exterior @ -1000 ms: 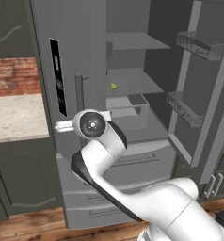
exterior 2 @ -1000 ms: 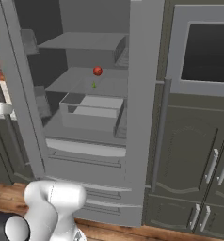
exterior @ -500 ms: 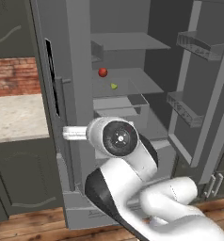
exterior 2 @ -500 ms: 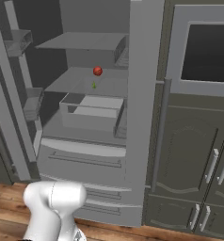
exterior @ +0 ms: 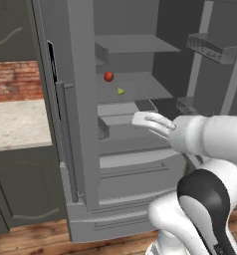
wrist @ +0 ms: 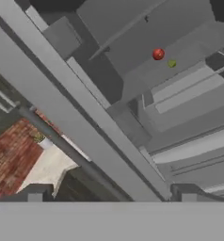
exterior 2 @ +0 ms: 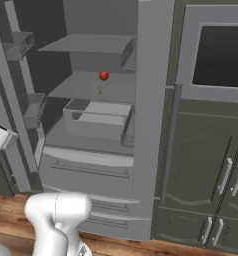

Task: Take the lemon wedge from the fridge and place it on the plate with fish on the dining counter.

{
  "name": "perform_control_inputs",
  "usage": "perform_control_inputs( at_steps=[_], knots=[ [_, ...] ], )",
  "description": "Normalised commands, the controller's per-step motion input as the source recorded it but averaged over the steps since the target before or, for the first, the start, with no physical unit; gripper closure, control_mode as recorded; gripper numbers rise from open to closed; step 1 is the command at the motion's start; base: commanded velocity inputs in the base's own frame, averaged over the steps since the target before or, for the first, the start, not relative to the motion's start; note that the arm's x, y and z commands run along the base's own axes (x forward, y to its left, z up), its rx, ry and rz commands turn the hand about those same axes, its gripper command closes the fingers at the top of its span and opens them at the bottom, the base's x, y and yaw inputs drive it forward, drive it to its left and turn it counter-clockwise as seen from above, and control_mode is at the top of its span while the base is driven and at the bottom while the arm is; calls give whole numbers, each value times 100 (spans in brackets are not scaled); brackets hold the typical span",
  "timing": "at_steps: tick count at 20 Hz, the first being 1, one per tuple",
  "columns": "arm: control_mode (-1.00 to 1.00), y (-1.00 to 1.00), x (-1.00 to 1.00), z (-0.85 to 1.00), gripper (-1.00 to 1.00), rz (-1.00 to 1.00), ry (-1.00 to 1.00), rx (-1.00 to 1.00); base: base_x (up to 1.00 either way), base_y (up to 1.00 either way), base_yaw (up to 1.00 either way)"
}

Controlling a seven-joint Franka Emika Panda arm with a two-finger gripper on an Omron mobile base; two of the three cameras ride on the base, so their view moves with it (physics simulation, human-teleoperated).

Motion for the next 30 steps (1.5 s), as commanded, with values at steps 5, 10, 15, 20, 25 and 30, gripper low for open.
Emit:
perform_control_inputs(
  at_steps=[5, 10, 15, 20, 25, 30],
  knots=[
    [-100, -86, 46, 48, -100, 13, 22, 59, 0, 0, 0],
    [-100, -79, 46, 24, -100, 5, 18, 32, 0, 0, 0],
    [-100, -11, 91, -4, -100, 0, 28, 6, 0, 0, 0],
    [-100, 37, 100, -13, -100, 7, 36, 5, 0, 0, 0],
    [-100, 47, 96, -14, -100, 25, 21, 9, 0, 0, 0],
    [-100, 67, 96, -27, -100, 23, 14, 7, 0, 0, 0]
  ],
)
